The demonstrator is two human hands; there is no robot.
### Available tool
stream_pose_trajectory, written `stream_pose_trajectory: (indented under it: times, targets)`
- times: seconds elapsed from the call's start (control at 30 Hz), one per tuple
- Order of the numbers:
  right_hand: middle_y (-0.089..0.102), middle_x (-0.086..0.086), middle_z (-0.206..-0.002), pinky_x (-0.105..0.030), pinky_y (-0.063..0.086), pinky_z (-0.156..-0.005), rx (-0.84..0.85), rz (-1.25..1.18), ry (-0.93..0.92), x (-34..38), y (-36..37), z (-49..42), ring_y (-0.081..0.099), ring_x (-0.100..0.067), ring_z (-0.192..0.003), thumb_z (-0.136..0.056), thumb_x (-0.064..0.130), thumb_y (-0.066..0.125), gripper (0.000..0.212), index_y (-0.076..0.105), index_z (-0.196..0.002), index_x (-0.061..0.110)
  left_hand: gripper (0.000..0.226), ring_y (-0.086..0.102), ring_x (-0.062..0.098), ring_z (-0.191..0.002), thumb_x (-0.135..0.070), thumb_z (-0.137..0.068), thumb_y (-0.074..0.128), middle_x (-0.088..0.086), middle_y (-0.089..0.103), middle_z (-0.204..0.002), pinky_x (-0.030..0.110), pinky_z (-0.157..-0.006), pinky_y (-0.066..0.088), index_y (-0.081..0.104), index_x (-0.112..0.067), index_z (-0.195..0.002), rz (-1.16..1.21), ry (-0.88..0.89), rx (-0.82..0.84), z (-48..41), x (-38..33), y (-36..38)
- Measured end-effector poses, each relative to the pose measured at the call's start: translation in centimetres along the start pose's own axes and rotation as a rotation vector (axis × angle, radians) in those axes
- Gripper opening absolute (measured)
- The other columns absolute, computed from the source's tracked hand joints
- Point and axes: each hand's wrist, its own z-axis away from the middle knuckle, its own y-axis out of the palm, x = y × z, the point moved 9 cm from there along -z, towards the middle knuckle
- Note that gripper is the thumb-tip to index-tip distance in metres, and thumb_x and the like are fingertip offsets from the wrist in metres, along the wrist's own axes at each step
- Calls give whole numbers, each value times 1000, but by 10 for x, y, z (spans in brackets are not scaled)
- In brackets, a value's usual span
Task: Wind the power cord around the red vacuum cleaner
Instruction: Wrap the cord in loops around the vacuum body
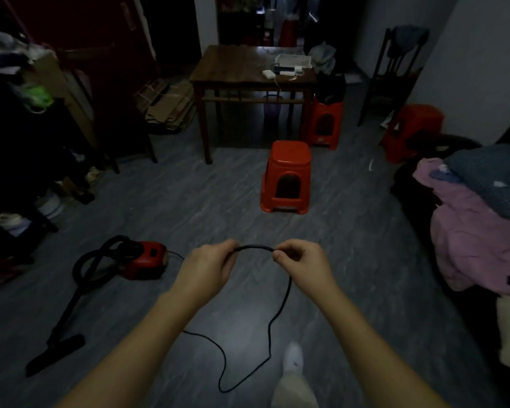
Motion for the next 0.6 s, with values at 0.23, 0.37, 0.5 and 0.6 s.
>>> stream_pose_trajectory:
  times: [0.23, 0.37, 0.5, 0.6]
  targets:
    - [75, 5, -87, -14, 51, -72, 277, -66, 15, -38, 76, -141, 70, -5, -84, -93, 17, 65, 11, 76, -96, 15, 10, 68, -3, -72, -16, -98, 57, -13, 70, -79, 10, -62, 51, 67, -19, -96, 298, -416, -171, -76, 111, 20]
    - [75, 6, -88, -10, 50, -71, 452, -92, -15, -30, 120, -214, 69, -4, -85, -95, 18, 63, 13, 75, -93, 17, 14, 73, 16, -80, -11, -100, 55, 4, 74, -87, 35, -73, 62, 68, -13, -99, 545, -719, -371, -93, 171, 14]
    - [73, 6, -85, -11, 49, -71, 607, -89, -135, 11, 168, -273, 68, -6, -84, -95, 18, 64, 12, 74, -90, 16, 13, 74, 26, -81, -12, -100, 54, 9, 75, -89, 33, -67, 63, 67, -12, -103, 689, -925, -579, -82, 207, -4]
    - [73, 6, -84, -9, 48, -68, 701, -103, -213, 52, 210, -297, 68, -5, -82, -94, 19, 64, 12, 74, -88, 17, 13, 74, 25, -81, -13, -100, 54, 12, 75, -92, 30, -63, 62, 66, -13, -102, 719, -1002, -708, -69, 232, -27]
